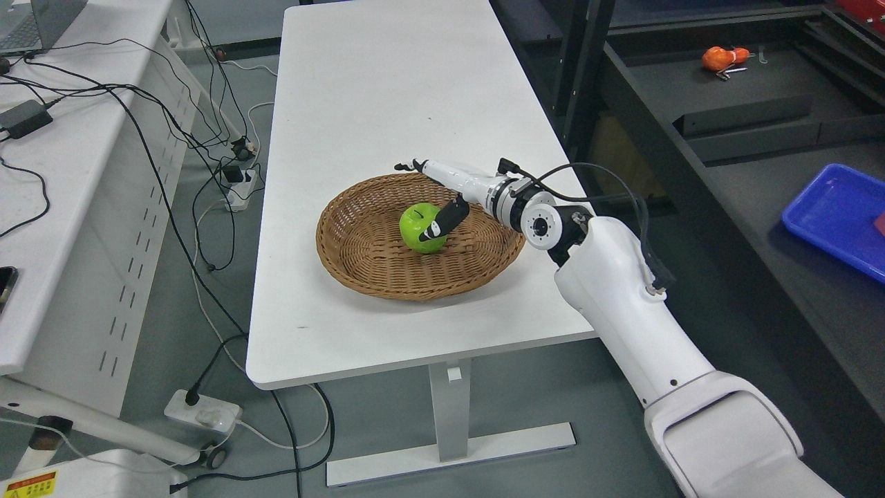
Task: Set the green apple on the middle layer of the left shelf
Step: 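Close the right hand around the green apple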
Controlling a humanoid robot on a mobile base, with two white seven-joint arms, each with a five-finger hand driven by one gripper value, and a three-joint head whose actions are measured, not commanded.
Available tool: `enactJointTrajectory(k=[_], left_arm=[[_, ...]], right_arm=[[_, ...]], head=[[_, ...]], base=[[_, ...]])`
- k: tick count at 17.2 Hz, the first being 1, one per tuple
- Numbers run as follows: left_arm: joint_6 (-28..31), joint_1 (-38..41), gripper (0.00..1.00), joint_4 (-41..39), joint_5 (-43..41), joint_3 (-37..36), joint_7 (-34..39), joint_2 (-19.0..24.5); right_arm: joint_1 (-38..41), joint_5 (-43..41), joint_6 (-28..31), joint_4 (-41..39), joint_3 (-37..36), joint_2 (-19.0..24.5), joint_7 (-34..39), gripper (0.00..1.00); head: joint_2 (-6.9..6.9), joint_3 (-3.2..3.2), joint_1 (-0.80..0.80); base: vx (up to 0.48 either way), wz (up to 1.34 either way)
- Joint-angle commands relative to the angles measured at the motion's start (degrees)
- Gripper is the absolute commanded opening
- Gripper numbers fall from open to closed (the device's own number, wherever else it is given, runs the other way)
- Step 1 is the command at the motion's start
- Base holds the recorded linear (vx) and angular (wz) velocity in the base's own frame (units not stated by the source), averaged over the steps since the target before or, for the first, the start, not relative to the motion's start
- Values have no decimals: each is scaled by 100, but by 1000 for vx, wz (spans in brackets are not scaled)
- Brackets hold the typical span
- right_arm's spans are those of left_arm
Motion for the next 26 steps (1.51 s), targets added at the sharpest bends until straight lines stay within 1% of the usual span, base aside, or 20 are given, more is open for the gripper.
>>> enactJointTrajectory(k=[1, 5, 8, 10, 12, 14, 15, 16, 17, 18, 19, 21, 22, 23, 24, 26], left_arm=[[-10, 0, 100, 0, 0, 0, -5, 100], [-10, 0, 100, 0, 0, 0, -5, 100], [-1, 0, 100, 0, 0, 0, -5, 100], [-1, 0, 100, 0, 0, 0, -5, 100], [-1, 0, 100, 0, 0, 0, -5, 100], [-1, 0, 100, 0, 0, 0, 4, 100], [-1, 0, 100, 0, 0, 0, -5, 100], [-1, 0, 100, 0, 0, 0, -5, 100], [-1, 0, 100, 8, 0, 0, -5, 100], [-1, 0, 100, 0, 0, 0, -5, 100], [-1, 0, 100, 0, 0, 0, 4, 100], [-1, 0, 100, 8, 0, 0, -5, 100], [-10, 0, 100, 0, 0, 0, -5, 100], [-10, 0, 100, 0, 0, 0, -5, 100], [-1, 0, 100, 8, 0, 0, 4, 100], [-10, 0, 100, 0, 0, 0, -5, 100]], right_arm=[[111, 389, -36, 654, 320, 107, -23, 99], [58, 408, -18, 997, 311, 107, -155, 98], [49, 416, -18, 1006, 302, 107, -322, 88], [49, 408, -18, 997, 267, 107, -366, 72], [-3, 425, -27, 989, 267, 107, -427, 59], [-21, 416, -45, 971, 258, 107, -445, 52], [-21, 416, -36, 962, 241, 107, -454, 50], [-12, 408, -36, 910, 110, 107, -463, 41], [31, 416, -80, 683, -143, 107, -463, 19], [75, 408, -141, 463, -276, 107, -463, 5], [145, 408, -159, 235, -365, 6, -463, 1], [312, 408, -107, -327, -655, -249, -489, 0], [487, 390, -45, -826, -769, -442, -646, 0], [750, 390, 77, -1431, -822, -644, -1143, 0], [1048, 381, 191, -1881, -823, -802, -1966, 0], [1619, 355, 210, -2375, -823, -1049, -3549, 0]], head=[[0, 0, 0], [0, 0, 0], [0, 0, 0], [0, 0, 0], [0, 0, 0], [0, 0, 0], [0, 0, 0], [0, 0, 0], [0, 0, 0], [0, 0, 0], [0, 0, 0], [0, 0, 0], [0, 0, 0], [0, 0, 0], [0, 0, 0], [0, 0, 0]], base=[[0, 0], [0, 0], [0, 0], [0, 0], [0, 0], [0, 0], [0, 0], [0, 0], [0, 0], [0, 0], [0, 0], [0, 0], [0, 0], [0, 0], [0, 0], [0, 0]])
